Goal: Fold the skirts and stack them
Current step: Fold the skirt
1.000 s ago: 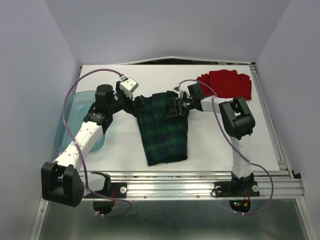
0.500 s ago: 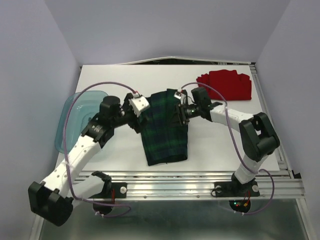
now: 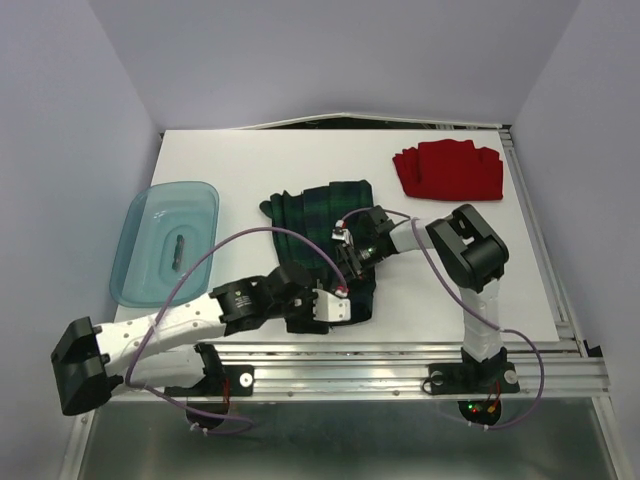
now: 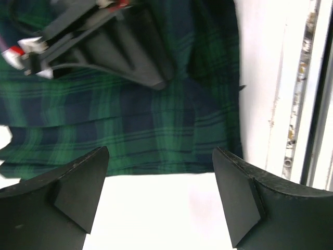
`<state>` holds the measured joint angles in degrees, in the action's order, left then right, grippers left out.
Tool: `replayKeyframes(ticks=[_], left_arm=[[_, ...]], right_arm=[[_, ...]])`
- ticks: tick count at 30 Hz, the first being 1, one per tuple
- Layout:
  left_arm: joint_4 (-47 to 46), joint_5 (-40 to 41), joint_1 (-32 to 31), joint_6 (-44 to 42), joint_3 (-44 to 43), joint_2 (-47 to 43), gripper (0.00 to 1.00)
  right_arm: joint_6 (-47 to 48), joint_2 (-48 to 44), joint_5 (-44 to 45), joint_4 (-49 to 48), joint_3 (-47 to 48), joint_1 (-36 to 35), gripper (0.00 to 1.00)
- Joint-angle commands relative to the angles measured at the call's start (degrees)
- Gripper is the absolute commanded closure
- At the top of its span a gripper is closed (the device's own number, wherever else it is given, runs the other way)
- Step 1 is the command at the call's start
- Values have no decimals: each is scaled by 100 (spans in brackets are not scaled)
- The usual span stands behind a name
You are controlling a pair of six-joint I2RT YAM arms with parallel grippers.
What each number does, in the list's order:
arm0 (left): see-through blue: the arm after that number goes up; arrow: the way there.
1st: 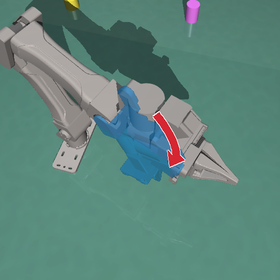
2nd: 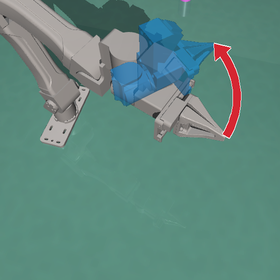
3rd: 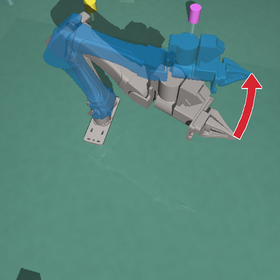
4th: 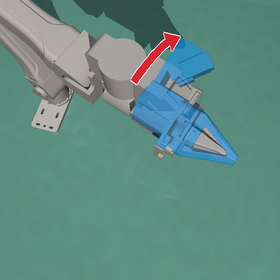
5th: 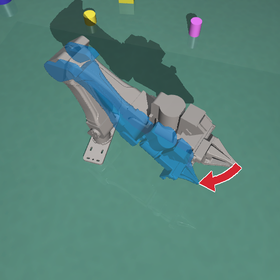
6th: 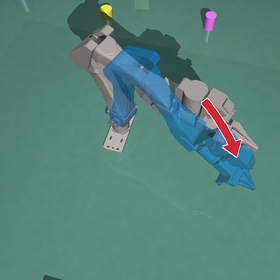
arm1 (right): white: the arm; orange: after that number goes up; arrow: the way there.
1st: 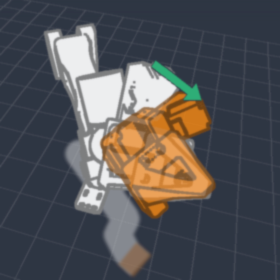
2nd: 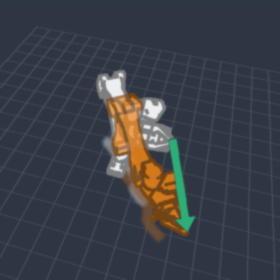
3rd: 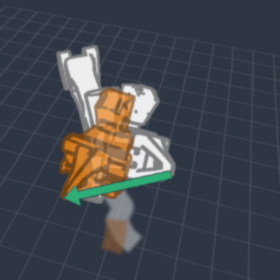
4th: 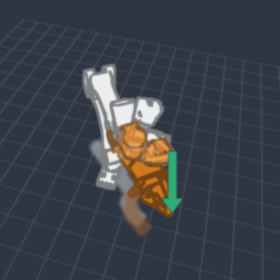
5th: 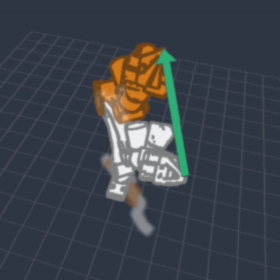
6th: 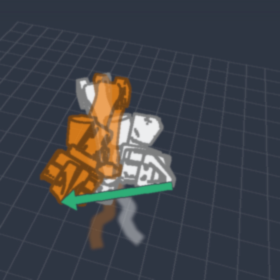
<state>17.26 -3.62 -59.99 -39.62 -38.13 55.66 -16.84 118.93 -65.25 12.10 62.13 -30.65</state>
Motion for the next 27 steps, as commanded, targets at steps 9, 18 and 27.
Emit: replayKeyframes(ticks=[9,18,27], left_arm=[[155,563,-1199,674,-353,1148,8],[-29,1073,-1516,1078,-423,2326,23],[-214,1768,-1701,1650,-731,3074,52]], right_arm=[[375,693,1401,434,273,-46,50],[375,438,1340,522,291,-46,50],[523,446,1208,723,309,-46,50]])
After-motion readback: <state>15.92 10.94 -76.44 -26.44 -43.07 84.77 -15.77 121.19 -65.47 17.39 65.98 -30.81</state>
